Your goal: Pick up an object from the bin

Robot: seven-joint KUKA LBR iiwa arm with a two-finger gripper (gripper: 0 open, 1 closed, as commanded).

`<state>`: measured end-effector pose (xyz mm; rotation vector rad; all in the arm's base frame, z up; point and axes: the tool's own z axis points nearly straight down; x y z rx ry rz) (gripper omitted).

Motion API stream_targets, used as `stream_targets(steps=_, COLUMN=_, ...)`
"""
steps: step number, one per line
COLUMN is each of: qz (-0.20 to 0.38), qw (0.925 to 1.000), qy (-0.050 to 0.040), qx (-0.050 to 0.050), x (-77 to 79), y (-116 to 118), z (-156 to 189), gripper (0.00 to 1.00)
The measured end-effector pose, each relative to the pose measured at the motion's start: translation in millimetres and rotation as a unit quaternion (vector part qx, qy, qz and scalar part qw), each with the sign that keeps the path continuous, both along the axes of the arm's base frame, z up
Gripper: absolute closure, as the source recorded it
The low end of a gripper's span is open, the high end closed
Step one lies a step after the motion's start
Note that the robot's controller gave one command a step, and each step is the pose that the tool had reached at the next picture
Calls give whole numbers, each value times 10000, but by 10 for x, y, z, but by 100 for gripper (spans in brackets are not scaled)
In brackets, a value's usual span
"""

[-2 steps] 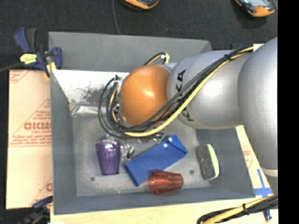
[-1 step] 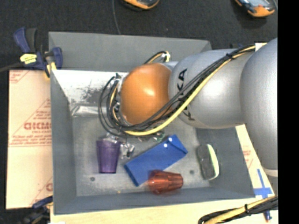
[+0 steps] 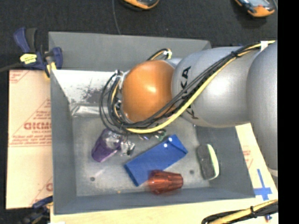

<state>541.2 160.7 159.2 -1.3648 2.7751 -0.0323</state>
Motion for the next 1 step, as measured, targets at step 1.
stream_targets(steps=1, qz=-6, qw=10000, qy=35, qx=-8, x=-12, y=-6, z=300, gripper=100)
